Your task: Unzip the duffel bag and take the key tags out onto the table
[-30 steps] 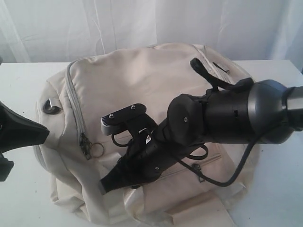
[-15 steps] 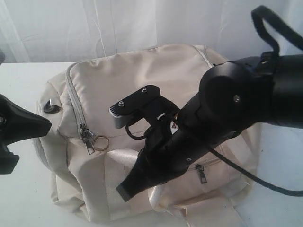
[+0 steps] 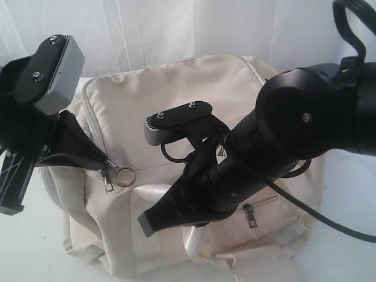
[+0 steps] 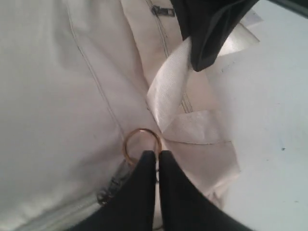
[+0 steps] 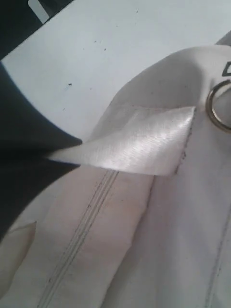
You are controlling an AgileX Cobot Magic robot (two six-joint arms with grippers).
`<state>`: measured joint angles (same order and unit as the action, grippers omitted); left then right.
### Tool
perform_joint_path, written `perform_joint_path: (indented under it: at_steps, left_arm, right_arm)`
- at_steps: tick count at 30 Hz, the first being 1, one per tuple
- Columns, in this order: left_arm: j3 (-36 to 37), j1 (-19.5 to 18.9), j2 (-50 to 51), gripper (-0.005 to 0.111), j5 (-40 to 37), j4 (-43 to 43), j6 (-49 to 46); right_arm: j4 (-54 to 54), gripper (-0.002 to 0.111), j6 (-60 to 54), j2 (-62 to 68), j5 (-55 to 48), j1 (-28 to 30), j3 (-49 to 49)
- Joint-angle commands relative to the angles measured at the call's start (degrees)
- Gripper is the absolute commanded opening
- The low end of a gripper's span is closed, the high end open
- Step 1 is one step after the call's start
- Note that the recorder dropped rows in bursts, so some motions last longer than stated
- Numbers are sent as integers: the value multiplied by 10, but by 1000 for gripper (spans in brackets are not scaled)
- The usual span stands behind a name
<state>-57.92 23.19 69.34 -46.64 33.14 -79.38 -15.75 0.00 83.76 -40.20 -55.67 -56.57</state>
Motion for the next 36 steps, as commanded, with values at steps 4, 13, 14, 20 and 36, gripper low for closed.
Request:
perform_joint_path:
  at_steps: [4,13,14,20,36]
  left_arm:
    - [20,2,33,60,21,50,-132]
    - [94,2,52,67,111,189,-351]
    - [100,2,54,67,127,189,-351]
    - [113,2,58,67,152,192,-351]
    - [113,35,90,31,197,191,-346]
  right_arm:
    - [-43,0,18,-6,0,-1,1]
    - [-49,0,18,-6,11,-1,1]
    - [-50,0,18,-6,17,-1,1]
    - [-52,0,18,-6,19,-1,1]
    - [-52,0,18,-6,8,-3,1]
